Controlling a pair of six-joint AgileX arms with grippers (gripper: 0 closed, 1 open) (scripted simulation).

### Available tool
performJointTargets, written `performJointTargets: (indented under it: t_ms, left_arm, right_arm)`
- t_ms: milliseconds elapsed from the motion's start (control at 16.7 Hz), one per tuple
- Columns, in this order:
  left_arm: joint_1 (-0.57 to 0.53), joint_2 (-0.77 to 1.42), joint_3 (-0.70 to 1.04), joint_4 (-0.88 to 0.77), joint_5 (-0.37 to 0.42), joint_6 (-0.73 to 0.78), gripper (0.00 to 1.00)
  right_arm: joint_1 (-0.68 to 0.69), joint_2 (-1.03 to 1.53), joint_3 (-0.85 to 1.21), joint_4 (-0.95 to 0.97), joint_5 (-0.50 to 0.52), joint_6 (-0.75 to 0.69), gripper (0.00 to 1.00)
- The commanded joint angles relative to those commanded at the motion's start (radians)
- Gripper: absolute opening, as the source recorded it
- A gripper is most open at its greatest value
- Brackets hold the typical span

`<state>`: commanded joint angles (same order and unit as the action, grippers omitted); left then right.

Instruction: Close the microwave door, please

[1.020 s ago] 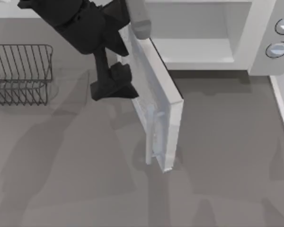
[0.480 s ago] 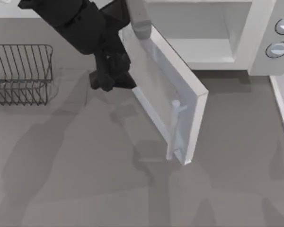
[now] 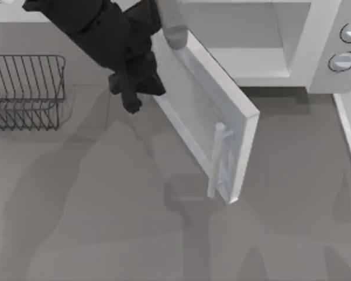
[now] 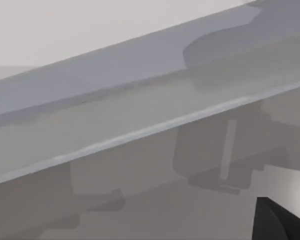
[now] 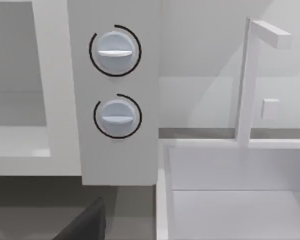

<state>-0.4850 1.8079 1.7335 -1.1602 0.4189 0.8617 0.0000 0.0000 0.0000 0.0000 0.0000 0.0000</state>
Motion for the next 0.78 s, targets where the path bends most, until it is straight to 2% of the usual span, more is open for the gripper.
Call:
performJointTargets:
  t_ms: [420,780]
  left_arm:
    - [0.000,0.002,0.003,0.001,0.000,-0.002,0.00]
    - [-0.047,0.032,0.039,0.013,-0.016,-0.049,0.00]
  right_arm:
    - [0.000,0.000,0.000,0.000,0.000,0.000,1.00]
    - [0.000,0.000,0.000,0.000,0.000,0.000,1.00]
